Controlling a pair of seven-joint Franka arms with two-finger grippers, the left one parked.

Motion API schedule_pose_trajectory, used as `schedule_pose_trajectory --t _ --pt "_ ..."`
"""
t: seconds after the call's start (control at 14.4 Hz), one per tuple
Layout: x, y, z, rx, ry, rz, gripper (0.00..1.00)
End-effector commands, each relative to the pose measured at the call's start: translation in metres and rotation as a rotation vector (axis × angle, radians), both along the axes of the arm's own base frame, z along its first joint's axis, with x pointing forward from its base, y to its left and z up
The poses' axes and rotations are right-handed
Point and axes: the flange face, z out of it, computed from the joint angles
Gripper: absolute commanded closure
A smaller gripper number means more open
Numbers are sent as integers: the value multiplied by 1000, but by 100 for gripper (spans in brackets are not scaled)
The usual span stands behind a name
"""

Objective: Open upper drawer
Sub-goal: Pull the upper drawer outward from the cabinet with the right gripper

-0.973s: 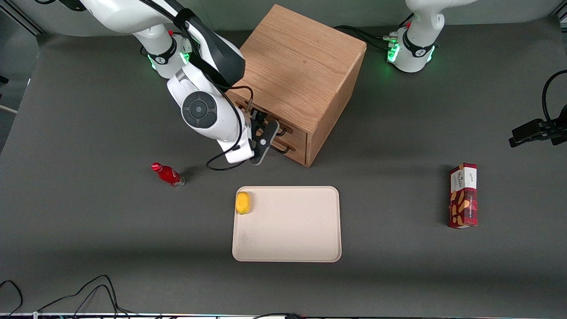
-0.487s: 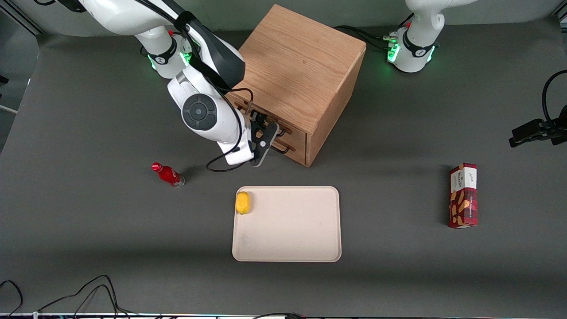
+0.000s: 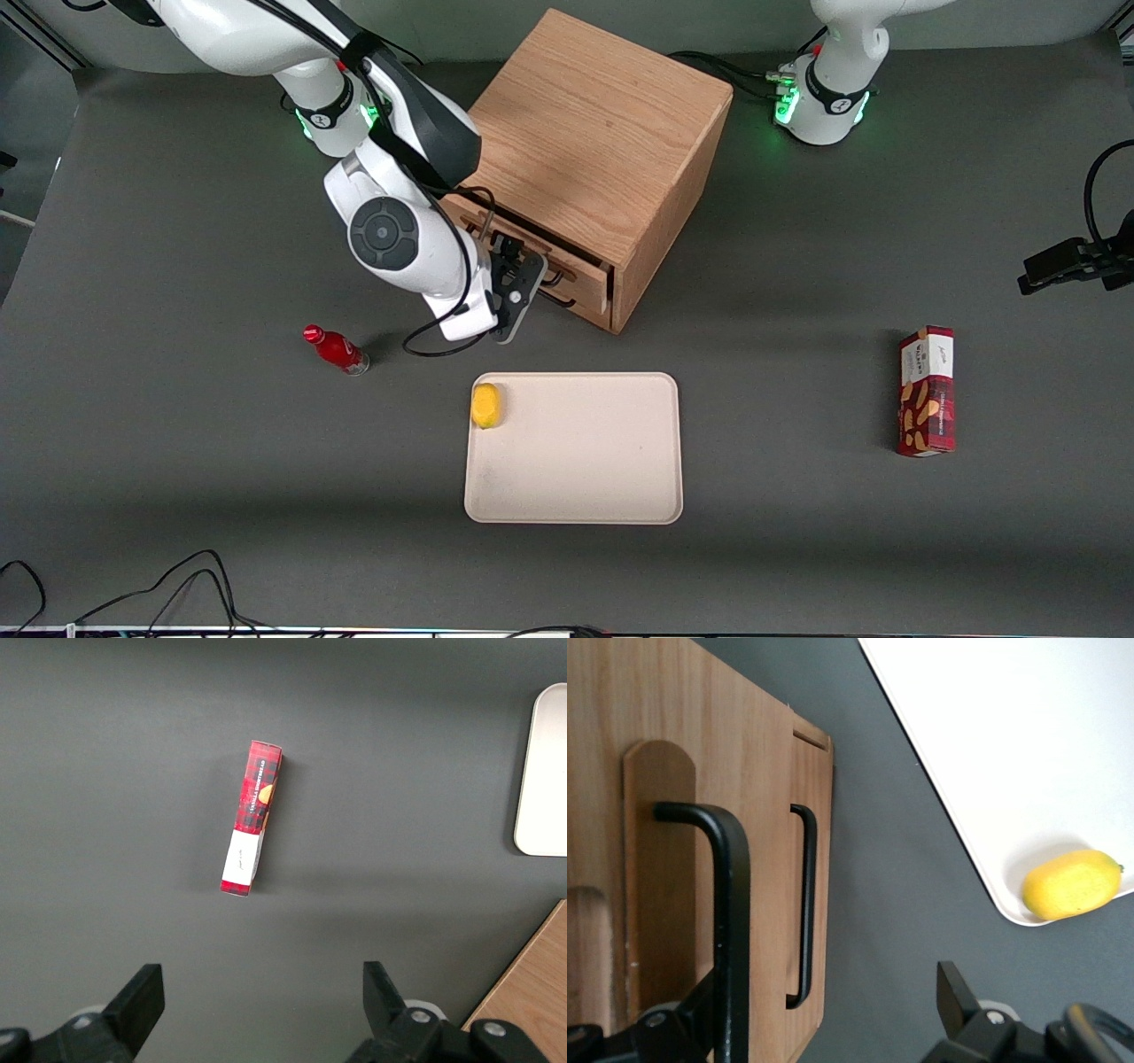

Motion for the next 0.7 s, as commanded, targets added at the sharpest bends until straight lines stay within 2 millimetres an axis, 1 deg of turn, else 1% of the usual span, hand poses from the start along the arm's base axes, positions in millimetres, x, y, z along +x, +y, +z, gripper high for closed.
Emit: schedule_pose_trajectory --t 0.0,0.07,0.28,0.42,0.56,0.63 --pt "14 -3 0 17 -19 18 0" --pt "17 -4 3 22 -27 26 0" --pt "23 -12 0 21 -25 20 0" --pt "31 -25 -1 3 -37 10 0" --pt "32 -26 0 5 -40 22 0" --pt "35 -26 4 11 -51 24 0"
